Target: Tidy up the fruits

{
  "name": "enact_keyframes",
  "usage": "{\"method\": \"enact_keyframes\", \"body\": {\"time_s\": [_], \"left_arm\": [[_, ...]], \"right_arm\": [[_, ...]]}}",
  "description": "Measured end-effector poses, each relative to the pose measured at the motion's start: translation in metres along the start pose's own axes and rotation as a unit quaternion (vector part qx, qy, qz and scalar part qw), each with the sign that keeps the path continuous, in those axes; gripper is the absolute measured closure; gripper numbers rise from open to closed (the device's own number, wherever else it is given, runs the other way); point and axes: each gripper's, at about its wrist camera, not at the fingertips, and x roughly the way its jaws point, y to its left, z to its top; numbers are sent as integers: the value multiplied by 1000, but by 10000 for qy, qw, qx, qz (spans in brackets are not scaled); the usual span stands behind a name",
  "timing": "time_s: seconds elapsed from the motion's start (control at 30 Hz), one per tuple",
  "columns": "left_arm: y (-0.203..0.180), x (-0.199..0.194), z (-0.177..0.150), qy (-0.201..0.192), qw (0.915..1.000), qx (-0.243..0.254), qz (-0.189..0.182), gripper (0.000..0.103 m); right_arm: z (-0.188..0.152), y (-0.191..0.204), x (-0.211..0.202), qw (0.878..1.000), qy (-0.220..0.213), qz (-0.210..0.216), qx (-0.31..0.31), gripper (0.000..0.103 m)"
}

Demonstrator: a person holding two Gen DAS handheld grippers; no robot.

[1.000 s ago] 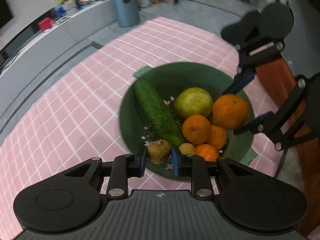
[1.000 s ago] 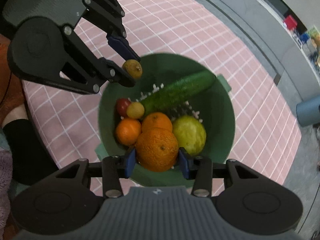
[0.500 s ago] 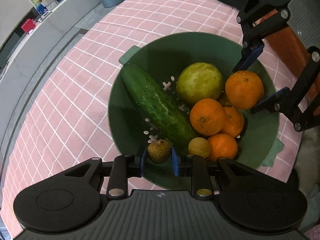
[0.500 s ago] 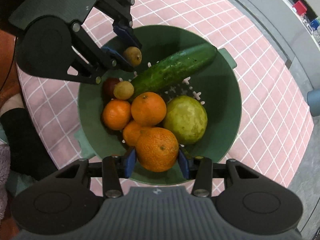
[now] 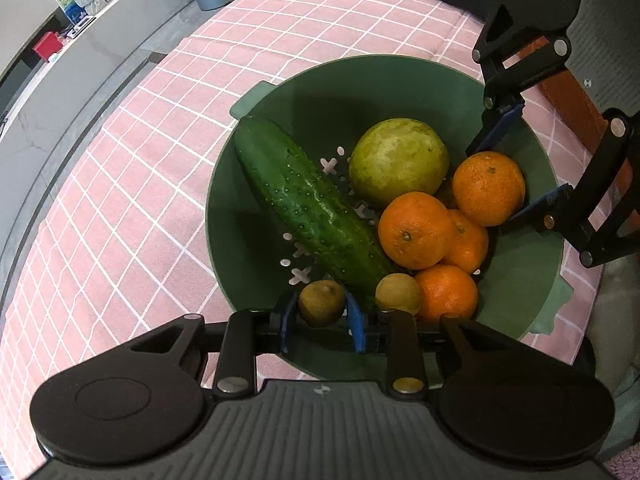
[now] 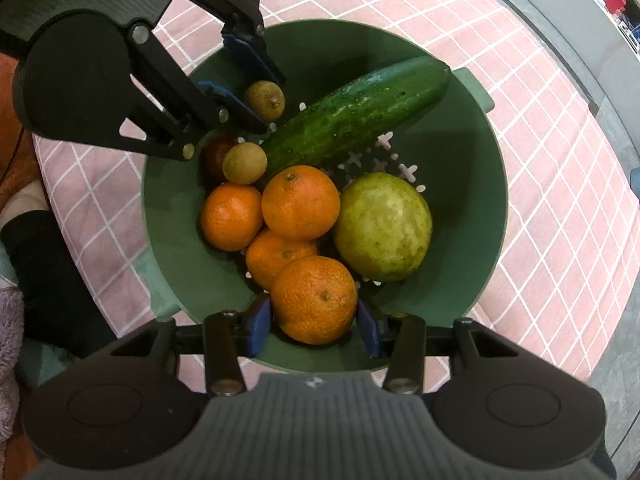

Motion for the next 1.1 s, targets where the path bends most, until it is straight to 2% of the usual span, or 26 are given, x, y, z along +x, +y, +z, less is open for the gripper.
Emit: {"method": "enact_keyframes", "body": {"time_s": [0.17,0.3,0.47,0.6,0.8,0.93,1.0,1.1], "left_arm": [[3,-4,-2,-39,9998,-102,-146,63],[1,-15,-7,-195,9996,-201,-78,61],[0,-40,-19,-575,9967,-569,103,58],[-2,-64,-32,-892,9915,-915,225,56],[-5,-95,-58,-1146,9805,-1516,507,56],[-3,-122,-80,-1431,9663,-2006,737,55],[-5,-133,-90,-1616,9592,-2185,779,55],[-10,-148,-106,-1893,9469,-2430,918,50]], "right_arm": [[0,1,-4,10000,-26,-87,25,54],[3,4,-14,9998,-76,-174,61,53],[3,14,-26,9994,-160,-287,47,51],[5,20,-40,9985,-240,-487,53,42],[11,42,-69,9959,-522,-735,46,34],[12,61,-93,9915,-874,-952,134,29],[11,72,-104,9871,-1131,-1110,243,18],[8,88,-120,9778,-1540,-1358,428,10]]}}
